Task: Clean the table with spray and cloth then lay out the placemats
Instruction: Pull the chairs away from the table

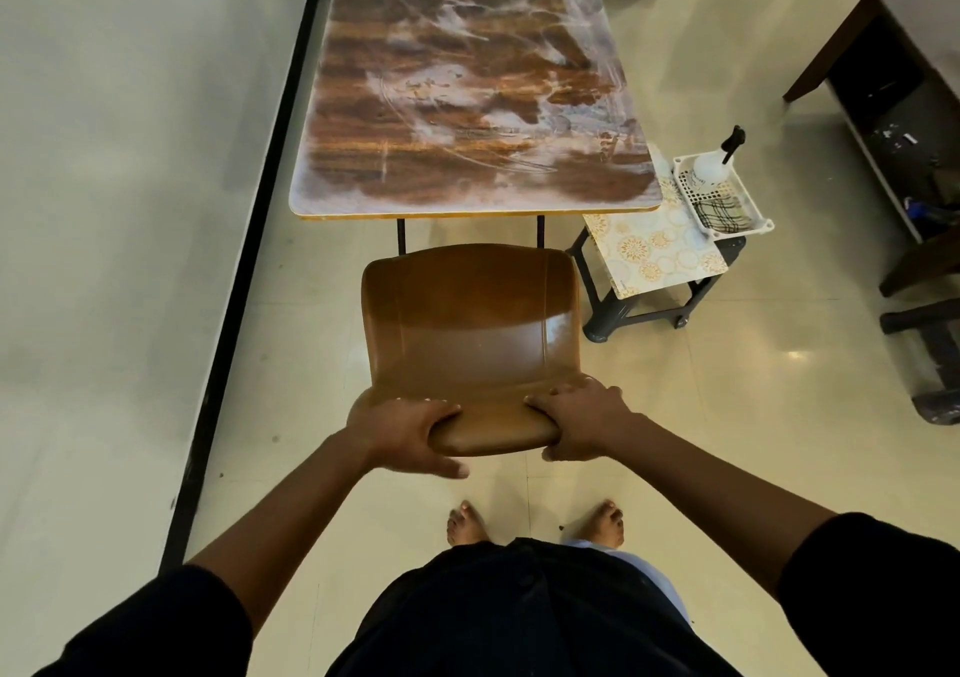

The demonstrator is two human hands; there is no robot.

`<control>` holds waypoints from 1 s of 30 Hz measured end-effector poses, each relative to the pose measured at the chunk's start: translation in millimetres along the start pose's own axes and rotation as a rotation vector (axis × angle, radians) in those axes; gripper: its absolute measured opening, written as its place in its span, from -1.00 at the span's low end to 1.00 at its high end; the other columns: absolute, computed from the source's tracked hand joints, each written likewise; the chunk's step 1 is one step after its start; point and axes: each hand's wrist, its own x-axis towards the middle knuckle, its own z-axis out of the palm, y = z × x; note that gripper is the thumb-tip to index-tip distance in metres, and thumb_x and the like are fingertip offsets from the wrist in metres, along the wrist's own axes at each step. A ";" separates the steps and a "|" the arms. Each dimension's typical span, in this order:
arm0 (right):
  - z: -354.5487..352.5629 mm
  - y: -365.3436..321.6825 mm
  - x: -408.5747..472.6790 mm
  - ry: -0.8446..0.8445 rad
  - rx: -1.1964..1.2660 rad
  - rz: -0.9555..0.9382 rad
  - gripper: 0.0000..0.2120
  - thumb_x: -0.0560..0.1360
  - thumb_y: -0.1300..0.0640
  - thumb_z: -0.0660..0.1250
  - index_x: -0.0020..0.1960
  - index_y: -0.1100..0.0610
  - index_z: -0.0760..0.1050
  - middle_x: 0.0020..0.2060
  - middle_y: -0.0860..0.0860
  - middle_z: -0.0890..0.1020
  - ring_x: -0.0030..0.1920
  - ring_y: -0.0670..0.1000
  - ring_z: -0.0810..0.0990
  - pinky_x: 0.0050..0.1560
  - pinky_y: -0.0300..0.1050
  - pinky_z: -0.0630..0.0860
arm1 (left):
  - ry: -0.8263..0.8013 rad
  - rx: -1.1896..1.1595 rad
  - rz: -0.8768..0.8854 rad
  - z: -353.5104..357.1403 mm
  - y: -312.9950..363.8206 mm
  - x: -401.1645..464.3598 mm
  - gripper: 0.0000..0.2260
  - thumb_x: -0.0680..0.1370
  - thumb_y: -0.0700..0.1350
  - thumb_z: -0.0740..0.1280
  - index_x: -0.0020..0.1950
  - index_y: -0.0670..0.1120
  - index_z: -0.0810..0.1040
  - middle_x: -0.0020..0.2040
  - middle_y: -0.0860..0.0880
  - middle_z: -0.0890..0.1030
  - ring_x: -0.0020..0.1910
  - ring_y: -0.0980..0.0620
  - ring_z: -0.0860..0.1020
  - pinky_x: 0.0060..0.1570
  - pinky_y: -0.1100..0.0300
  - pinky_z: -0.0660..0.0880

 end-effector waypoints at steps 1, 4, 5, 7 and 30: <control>1.8 -3.4 -3.0 0.050 -0.013 0.019 -0.29 0.49 -0.21 0.41 0.56 -0.23 0.19 0.47 0.01 0.42 0.43 0.26 0.35 0.36 0.30 0.35 | 0.079 0.111 0.001 7.4 -1.6 -1.1 -0.22 0.51 0.39 0.42 0.66 0.15 0.31 0.50 0.12 0.52 0.41 -0.02 0.54 0.29 0.07 0.47; 5.6 -9.8 -12.0 0.196 -0.080 0.009 -0.41 0.50 0.03 0.41 0.49 -0.15 0.34 0.36 -0.01 0.54 0.36 0.18 0.47 0.40 0.21 0.35 | 0.251 0.292 -0.005 25.0 -14.9 -2.8 -0.38 0.51 0.04 0.42 0.58 0.15 0.42 0.46 0.14 0.59 0.37 0.01 0.60 0.33 0.02 0.51; 6.7 -11.0 -13.8 0.243 -0.092 -0.009 -0.43 0.48 0.07 0.41 0.46 -0.12 0.38 0.33 -0.02 0.57 0.35 0.14 0.50 0.42 0.17 0.35 | 0.271 0.307 -0.008 29.3 -18.8 -2.5 -0.38 0.49 -0.05 0.40 0.57 0.14 0.44 0.45 0.13 0.61 0.35 0.01 0.61 0.33 0.01 0.52; 8.3 -12.7 -16.0 0.311 -0.098 -0.036 -0.44 0.46 0.11 0.41 0.44 -0.10 0.42 0.32 -0.04 0.59 0.34 0.09 0.53 0.43 0.14 0.37 | 0.289 0.310 0.004 30.8 -18.7 -5.1 -0.35 0.49 -0.15 0.38 0.59 0.13 0.44 0.48 0.11 0.59 0.40 0.00 0.59 0.36 -0.01 0.51; 5.6 -26.3 -23.3 0.503 -0.013 -0.066 -0.46 0.54 0.10 0.41 0.47 -0.20 0.43 0.31 -0.08 0.62 0.30 0.04 0.58 0.32 0.05 0.47 | 0.274 0.215 -0.010 17.0 -20.1 -15.3 -0.30 0.58 -0.31 0.33 0.67 0.13 0.32 0.55 0.08 0.51 0.45 -0.03 0.52 0.40 0.03 0.48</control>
